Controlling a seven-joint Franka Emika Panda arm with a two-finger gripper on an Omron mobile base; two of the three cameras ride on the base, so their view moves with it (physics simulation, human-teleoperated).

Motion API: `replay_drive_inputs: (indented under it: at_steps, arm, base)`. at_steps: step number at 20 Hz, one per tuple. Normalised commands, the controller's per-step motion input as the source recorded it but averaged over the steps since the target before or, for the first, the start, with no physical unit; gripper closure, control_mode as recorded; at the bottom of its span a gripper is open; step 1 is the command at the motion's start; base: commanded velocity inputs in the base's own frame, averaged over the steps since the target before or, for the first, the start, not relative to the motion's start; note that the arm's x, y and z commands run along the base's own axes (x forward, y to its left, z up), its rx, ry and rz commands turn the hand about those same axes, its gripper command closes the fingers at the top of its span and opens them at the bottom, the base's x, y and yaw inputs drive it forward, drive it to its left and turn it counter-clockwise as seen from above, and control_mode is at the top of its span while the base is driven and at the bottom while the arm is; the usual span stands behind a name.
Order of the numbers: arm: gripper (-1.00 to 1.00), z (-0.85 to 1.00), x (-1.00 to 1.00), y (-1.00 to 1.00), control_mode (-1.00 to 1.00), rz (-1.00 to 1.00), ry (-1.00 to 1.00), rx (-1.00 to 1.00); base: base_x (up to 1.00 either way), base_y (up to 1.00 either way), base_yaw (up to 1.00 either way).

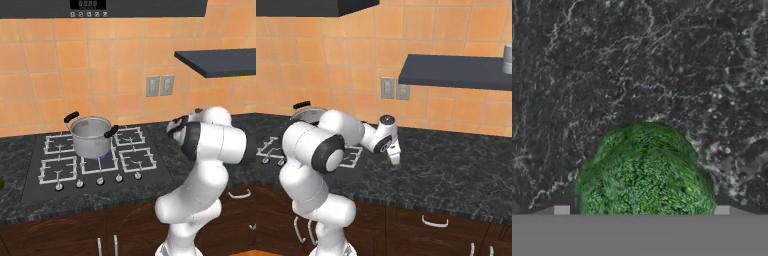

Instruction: Put the lime and broccoli in the pot. Retrieve the spatula and lightly stir the vegetables in the pot.

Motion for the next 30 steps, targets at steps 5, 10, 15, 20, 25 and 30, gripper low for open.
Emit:
replay_drive_inputs:
  at_steps: [5,10,15,20,25,30]
  arm:
    - [1.00,1.00,-0.90,0.42,-1.00,0.17,-0.21,-0.07]
    - [1.00,1.00,-0.42,0.36,-1.00,0.18,0.00,-0.13]
    - [1.00,1.00,-0.16,0.06,-1.00,0.17,0.14,-0.08]
    - [1.00,0.55,0.05,0.16,-1.00,0.26,0.25,-0.02]
    - [1.00,0.00,0.01,0.03,-1.00,0.04,0.02,0.00]
    - [1.00,0.00,0.00,0.23,-1.00,0.11,0.04,-0.01]
  base:
    - [0.00,0.00,0.00]
    - [0.00,0.00,0.00]
    - [0.00,0.00,0.00]
    - [0.00,0.00,0.00]
    - [0.00,0.00,0.00]
    - [0.00,0.00,0.00]
